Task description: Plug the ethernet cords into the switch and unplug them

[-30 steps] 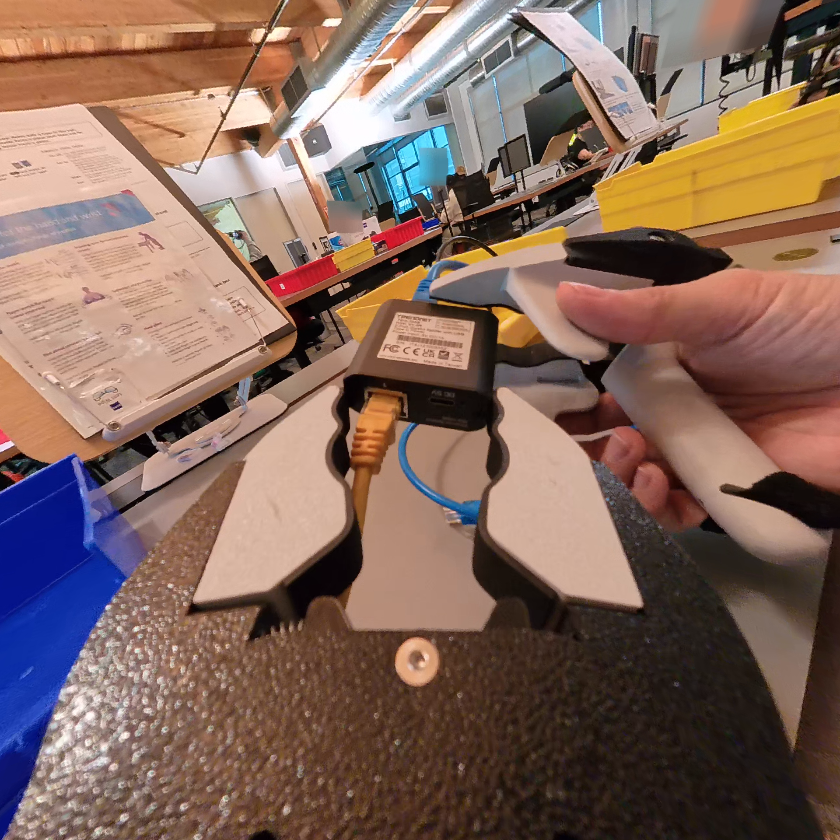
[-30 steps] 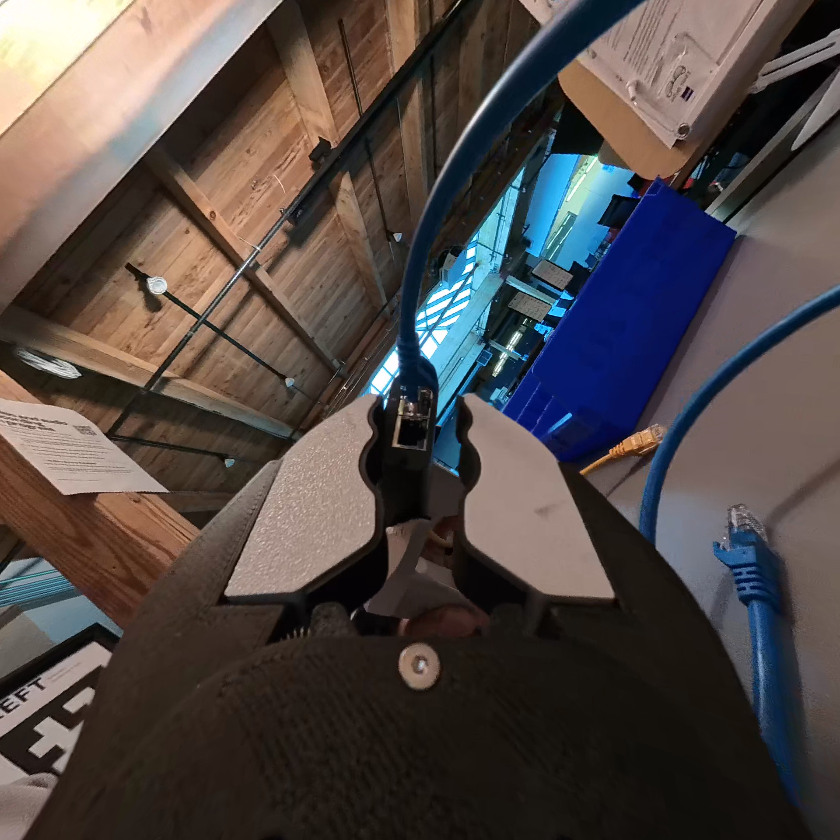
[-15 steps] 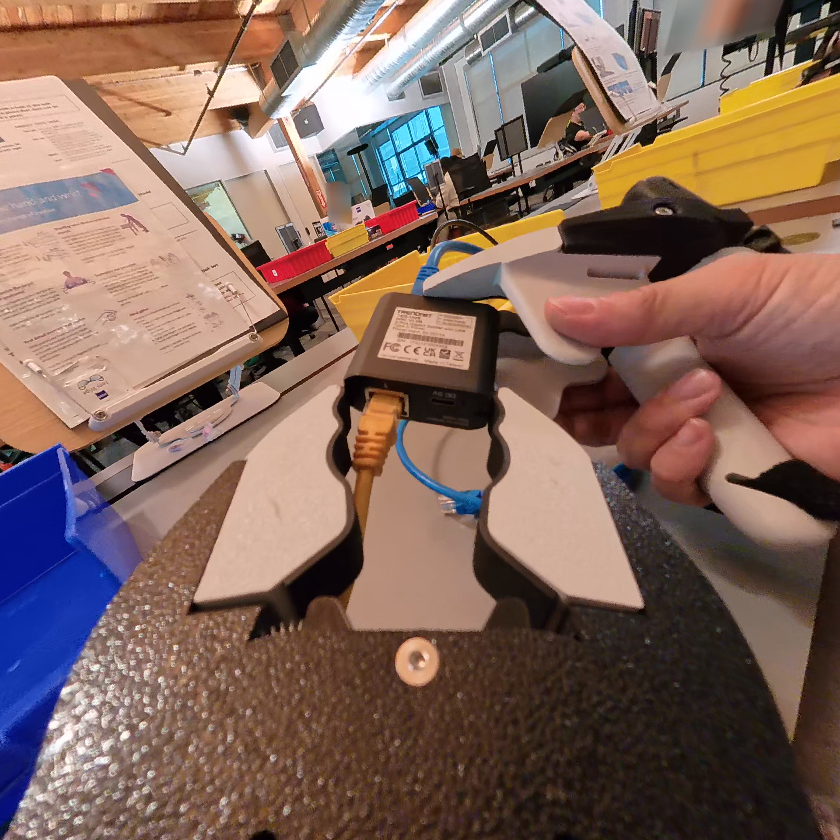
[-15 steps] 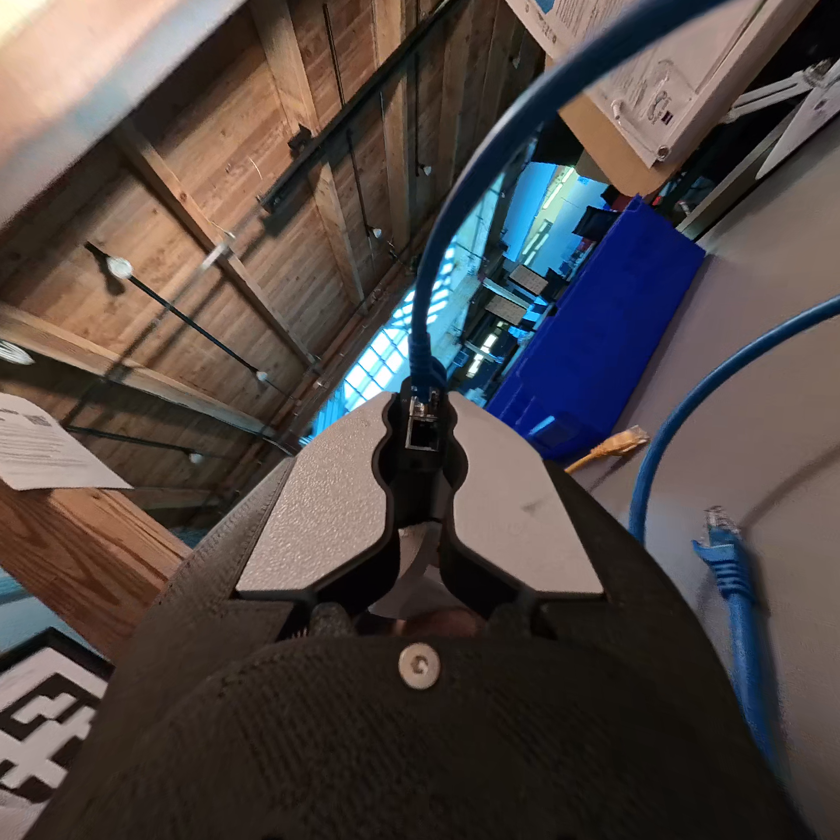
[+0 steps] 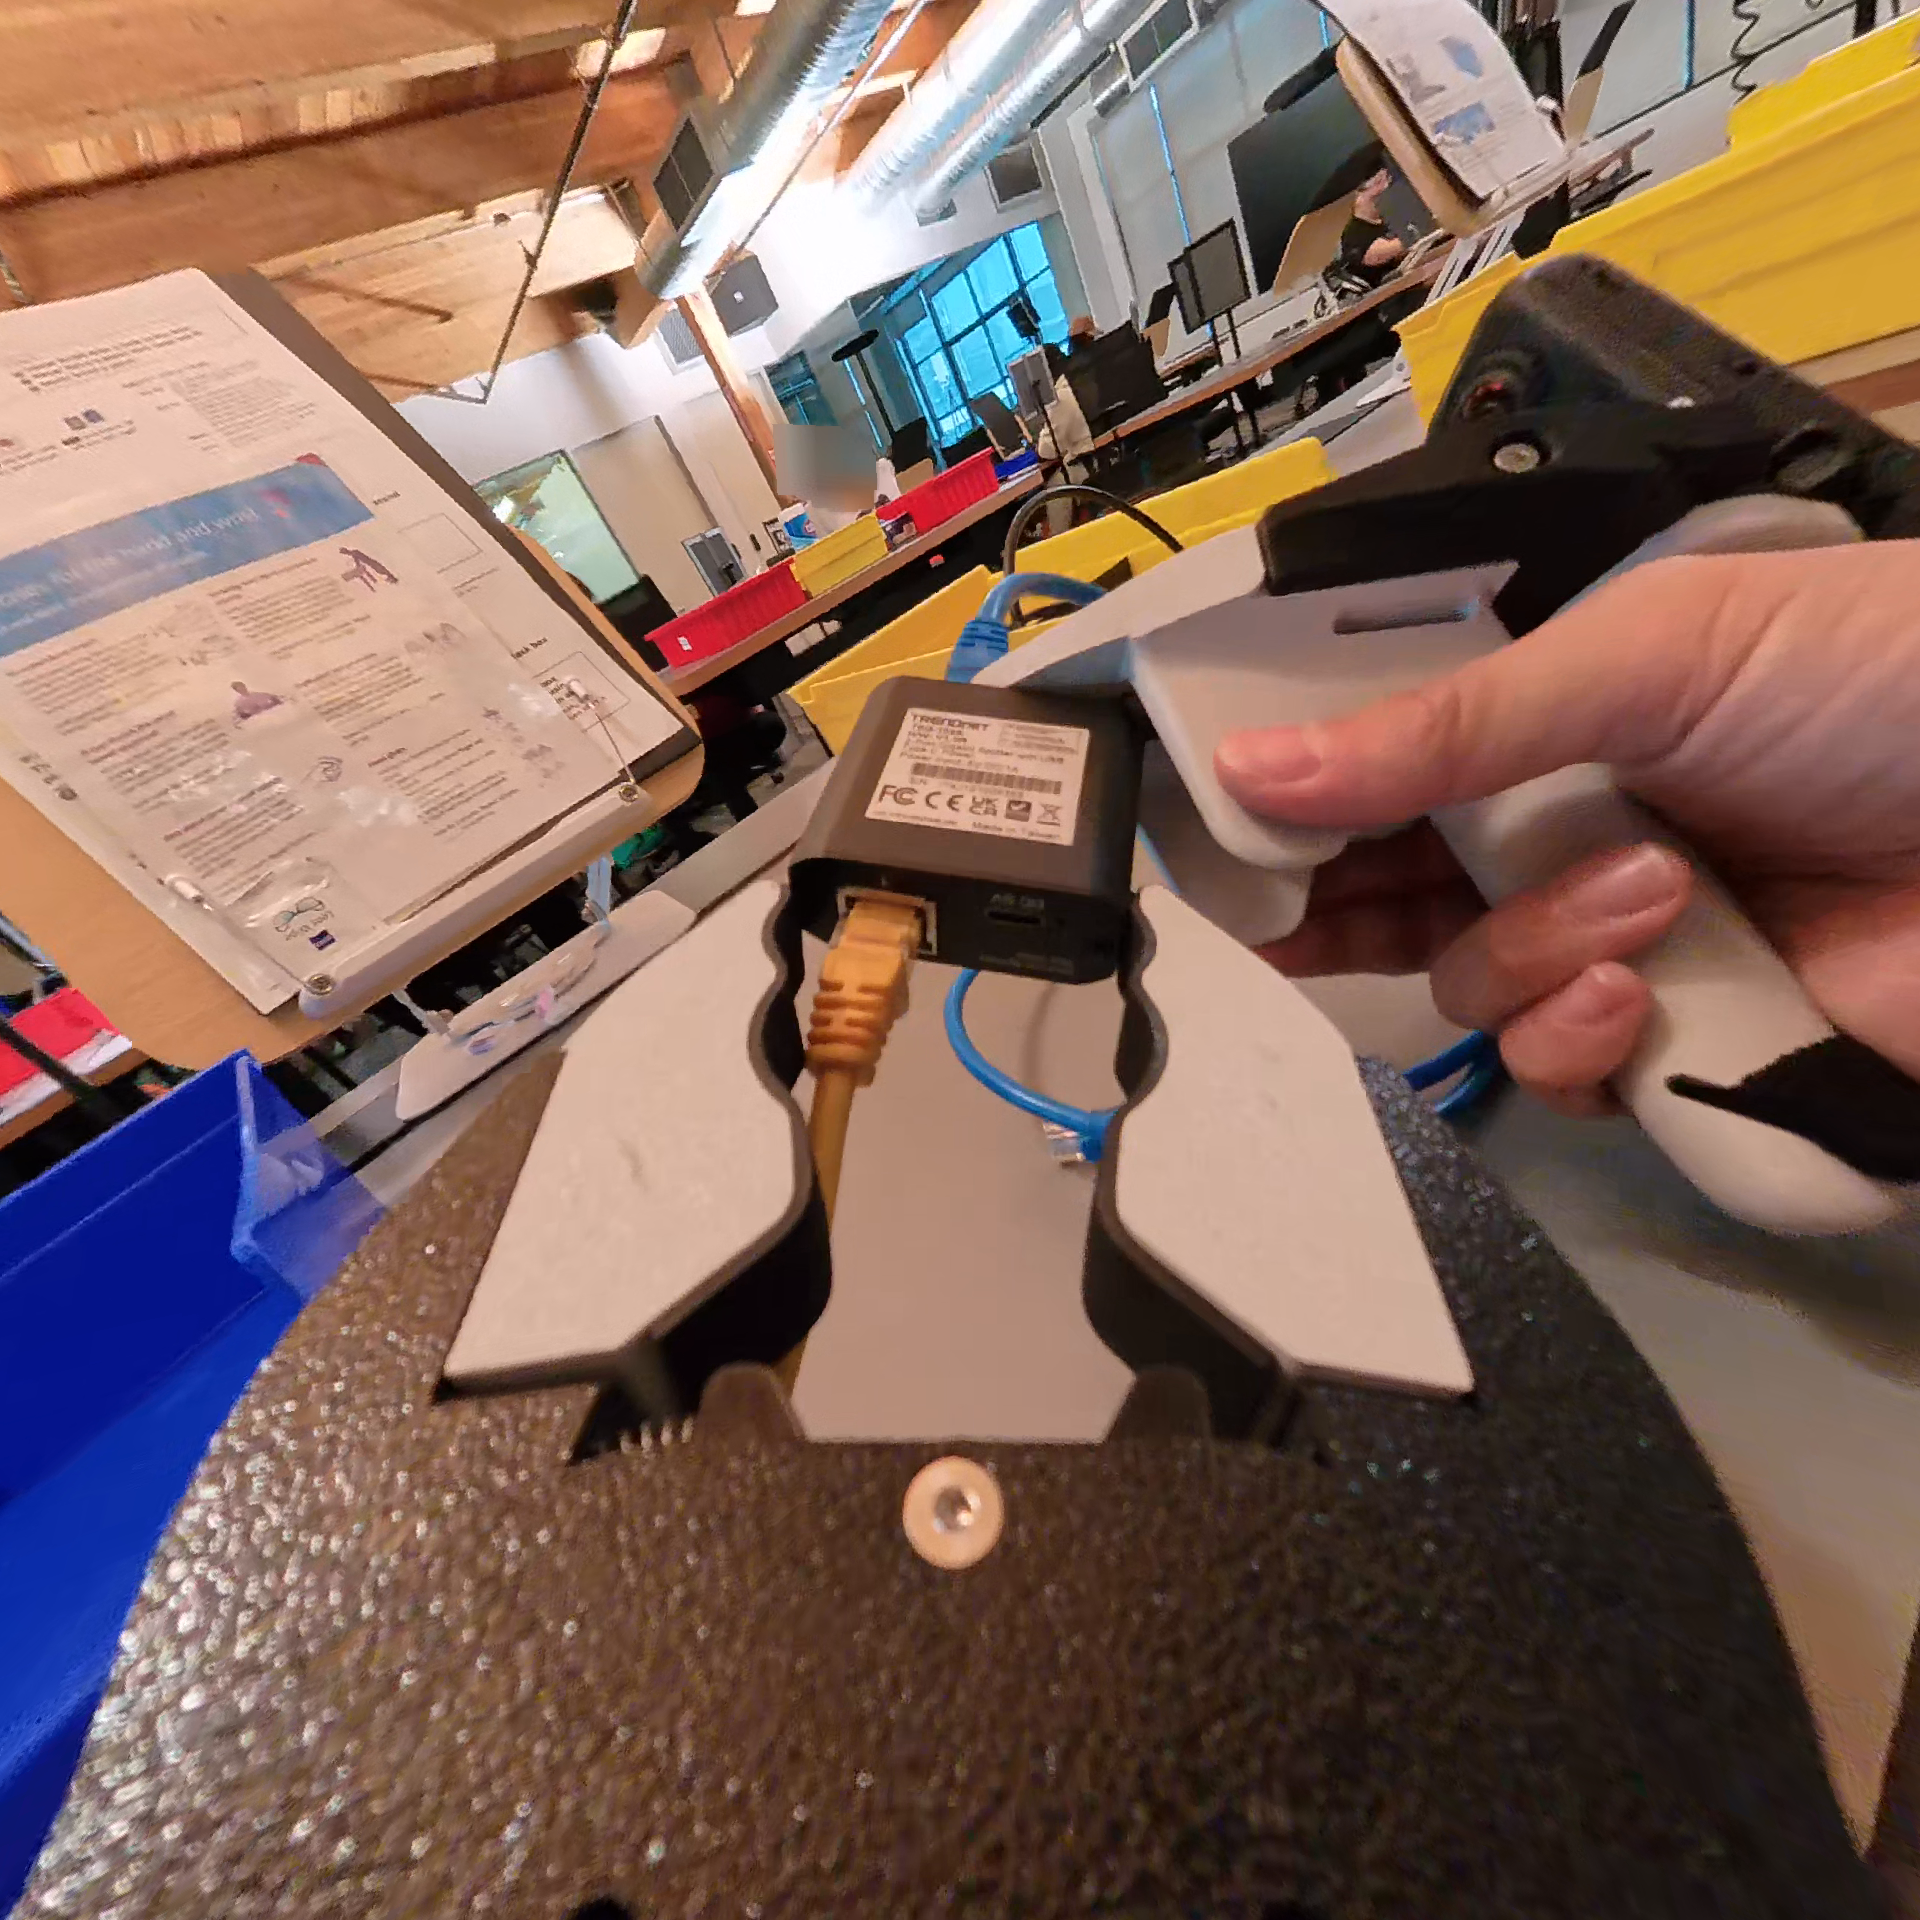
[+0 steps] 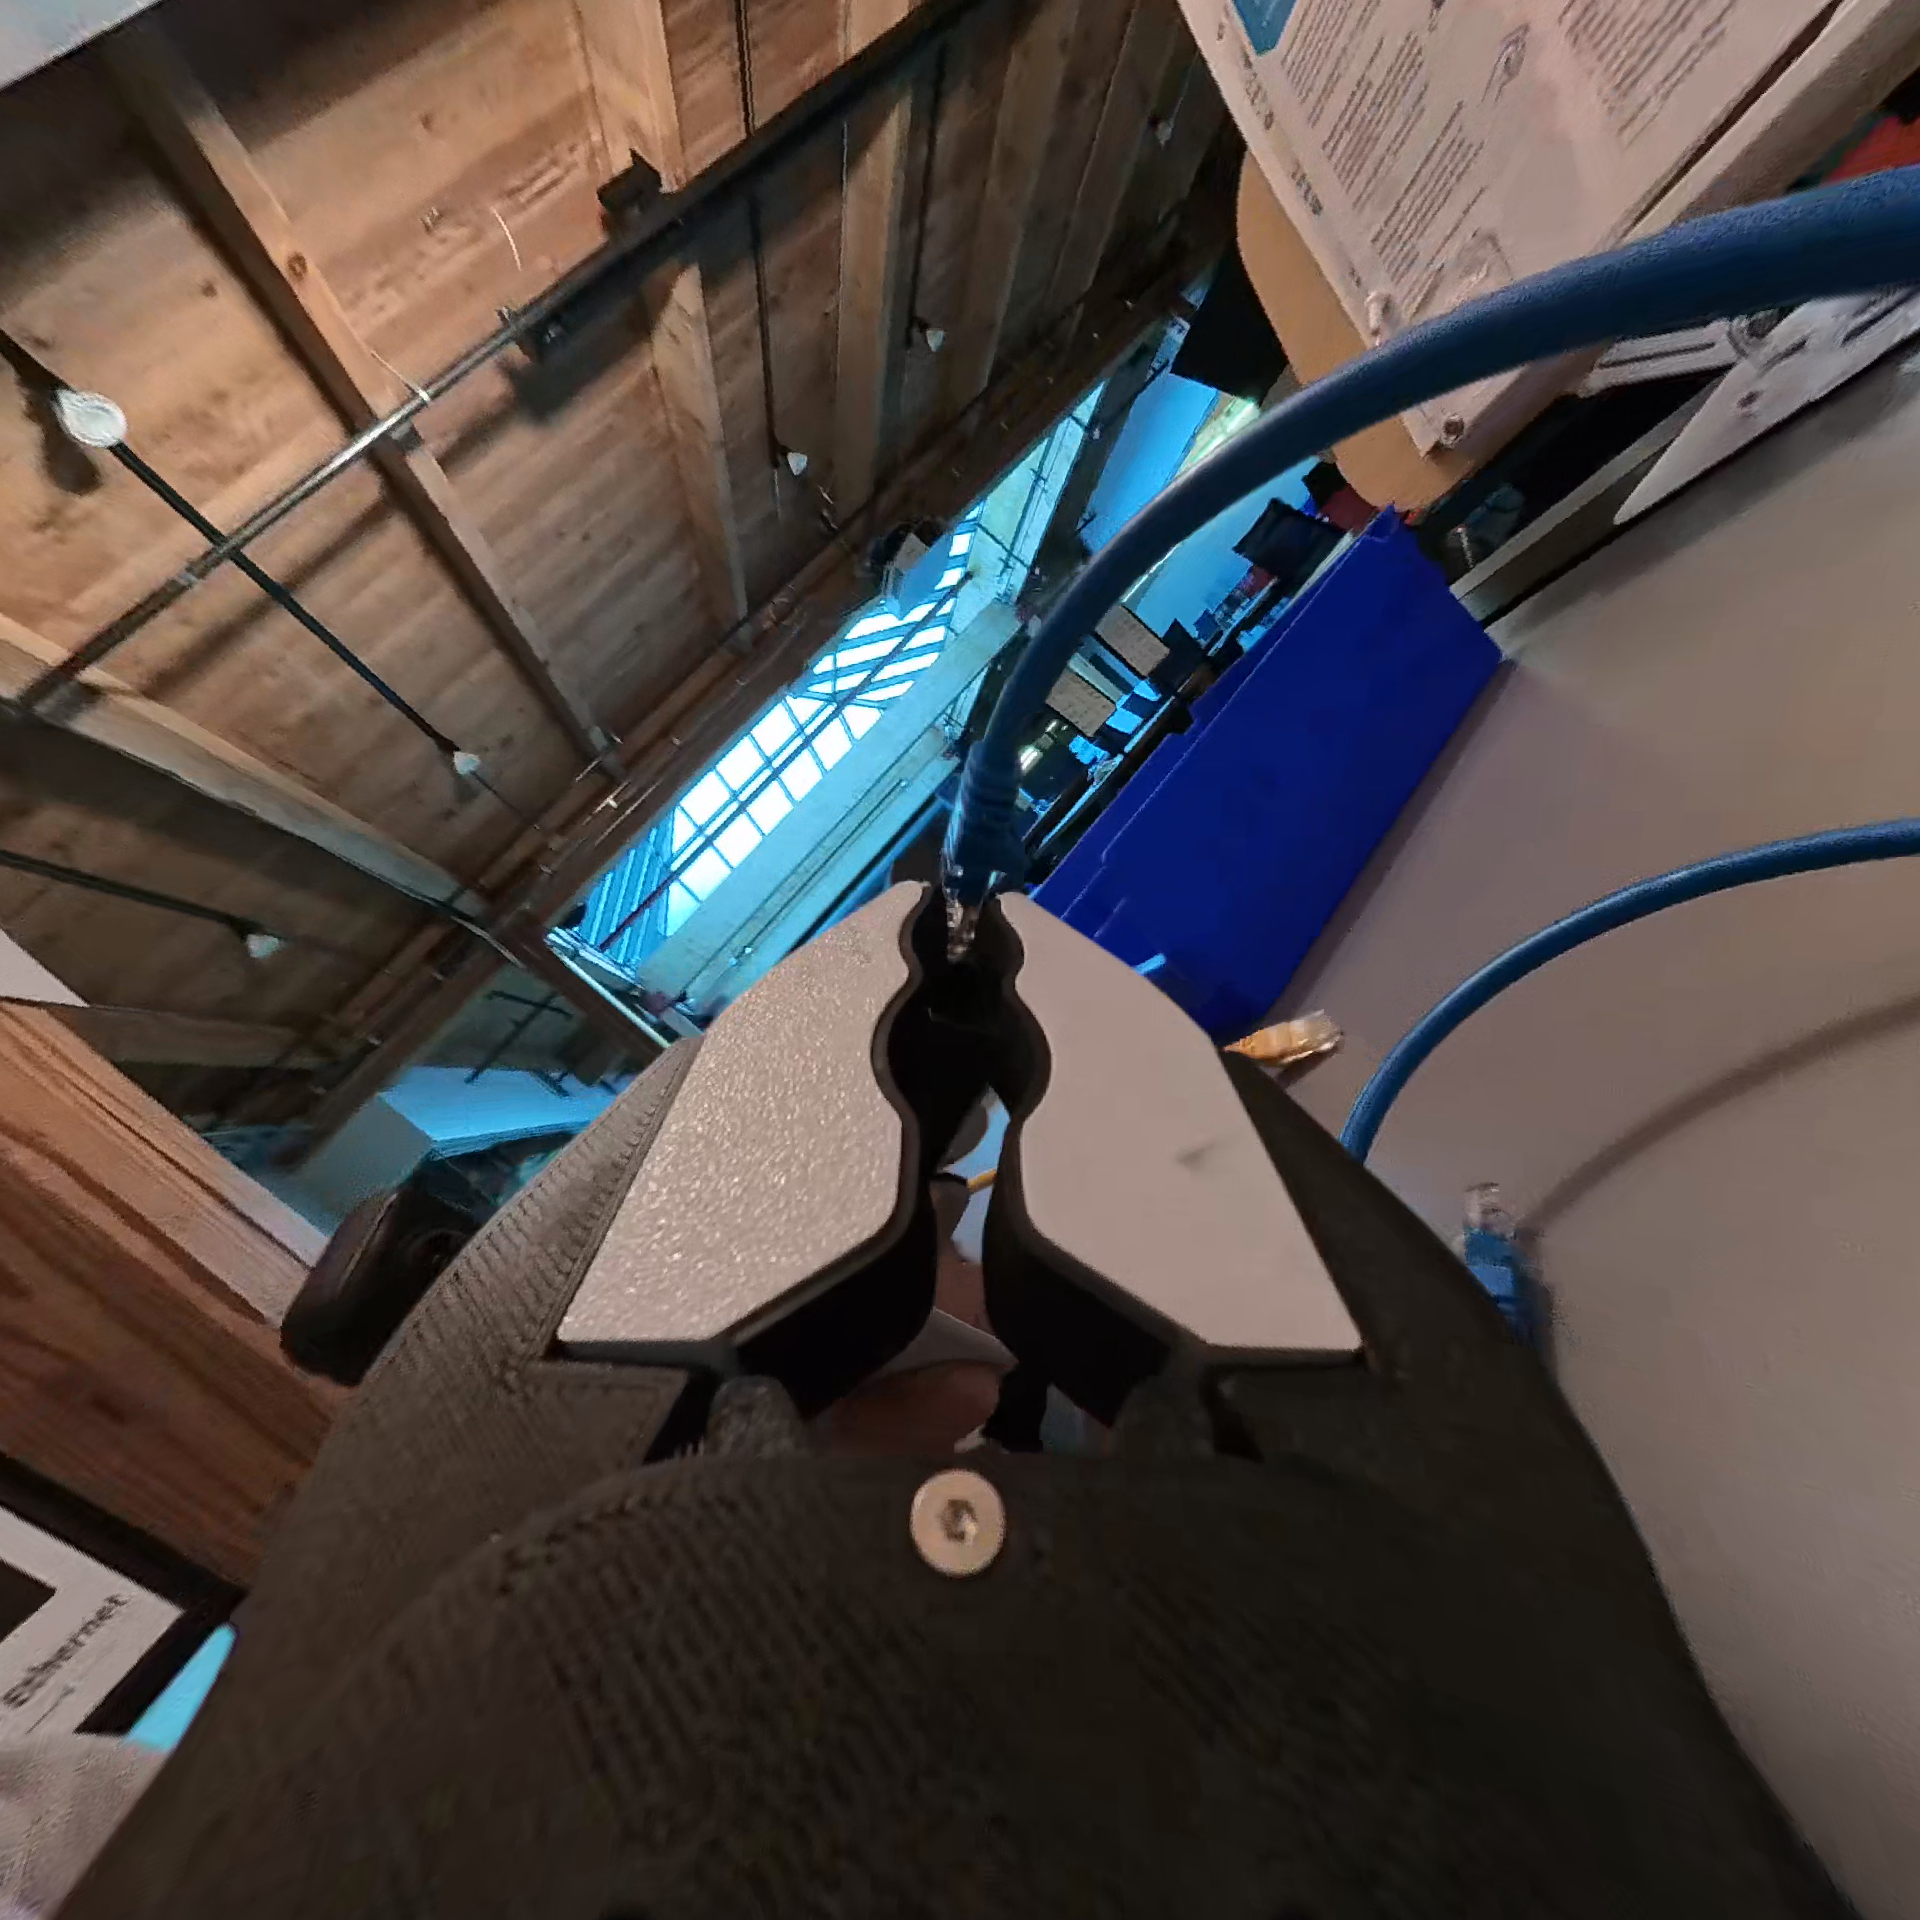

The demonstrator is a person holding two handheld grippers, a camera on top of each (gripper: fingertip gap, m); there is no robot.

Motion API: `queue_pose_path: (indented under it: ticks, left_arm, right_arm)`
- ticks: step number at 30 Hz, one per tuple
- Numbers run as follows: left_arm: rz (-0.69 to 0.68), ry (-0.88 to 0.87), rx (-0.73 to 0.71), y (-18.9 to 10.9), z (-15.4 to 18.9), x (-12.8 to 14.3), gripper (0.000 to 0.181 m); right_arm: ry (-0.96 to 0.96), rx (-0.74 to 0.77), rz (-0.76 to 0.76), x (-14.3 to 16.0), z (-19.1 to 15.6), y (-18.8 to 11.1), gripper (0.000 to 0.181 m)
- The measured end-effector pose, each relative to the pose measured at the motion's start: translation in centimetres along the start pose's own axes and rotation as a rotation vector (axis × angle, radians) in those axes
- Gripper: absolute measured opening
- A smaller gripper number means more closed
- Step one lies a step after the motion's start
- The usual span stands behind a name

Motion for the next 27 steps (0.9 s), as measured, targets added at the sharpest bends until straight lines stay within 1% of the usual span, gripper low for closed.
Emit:
queue_pose_path:
  ticks: [2,5,6,7,8,10,12,14,16,18,19,20,21,23,25,26,27]
  left_arm:
    - [0.015,0.029,-0.026,-0.2,0.0,-0.1,0.058]
    - [0.045,-0.036,-0.038,-0.4,-0.6,-0.4,0.058]
    - [0.05,-0.053,-0.049,-0.5,-1.0,-0.4,0.058]
    - [0.052,-0.058,-0.059,-0.7,-1.3,-0.4,0.058]
    - [0.051,-0.061,-0.069,-0.8,-1.7,-0.3,0.058]
    - [0.051,-0.075,-0.089,-1.1,-2.3,-0.3,0.058]
    - [0.051,-0.101,-0.096,-1.3,-2.8,-0.2,0.058]
    - [0.049,-0.108,-0.101,-1.4,-3.1,0.0,0.058]
    - [0.043,-0.104,-0.097,-1.4,-3.2,0.0,0.058]
    - [0.046,-0.107,-0.096,-1.4,-3.2,0.1,0.058]
    - [0.043,-0.114,-0.09,-1.3,-3.2,0.2,0.058]
    - [0.04,-0.118,-0.088,-1.3,-3.2,0.3,0.058]
    - [0.037,-0.117,-0.088,-1.2,-3.2,0.4,0.058]
    - [0.029,-0.117,-0.079,-1.2,-3.1,0.6,0.058]
    - [0.026,-0.118,-0.076,-1.1,-3.0,0.7,0.058]
    - [0.022,-0.119,-0.068,-1.1,-3.0,0.8,0.058]
    - [0.018,-0.123,-0.061,-1.1,-3.1,0.9,0.058]
  right_arm:
    - [-0.029,0.017,0.046,-1.2,0.2,-0.4,0.008]
    - [-0.138,0.051,0.007,-3.5,0.2,-1.1,0.008]
    - [-0.171,0.03,-0.073,-4.3,-0.1,-1.1,0.008]
    - [-0.232,0.043,-0.11,-5.3,-0.6,-1.2,0.008]
    - [-0.307,0.041,-0.114,-6.6,-1.4,-1.4,0.008]
    - [-0.404,0.033,-0.243,-9.3,-3.0,-1.3,0.008]
    - [-0.535,0.072,-0.343,-12.6,-4.3,-1.2,0.007]
    - [-0.635,0.101,-0.48,-16.0,-5.3,-0.9,0.008]
    - [-0.725,0.125,-0.551,-19.3,-6.2,-0.5,0.007]
    - [-0.809,0.136,-0.657,-22.3,-6.2,0.1,0.007]
    - [-0.82,0.141,-0.737,-23.5,-5.5,0.4,0.007]
    - [-0.826,0.177,-0.78,-24.8,-4.5,0.6,0.007]
    - [-0.841,0.204,-0.794,-25.9,-3.3,0.9,0.007]
    - [-0.823,0.179,-0.847,-27.1,-0.7,1.2,0.007]
    - [-0.726,0.206,-0.952,-27.2,2.5,1.4,0.007]
    - [-0.681,0.217,-0.985,-26.9,4.2,1.5,0.007]
    - [-0.663,0.265,-0.998,-26.6,6.0,1.5,0.007]
Point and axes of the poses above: each gripper's, where its closed fingertips meet, y out along the fingers, x out of its underside, z = x × y across the jaws, the point moved 10 cm from there along -y, back along the fingers, and after that the axes turned 3 degrees about z, right-handed, at the moved point
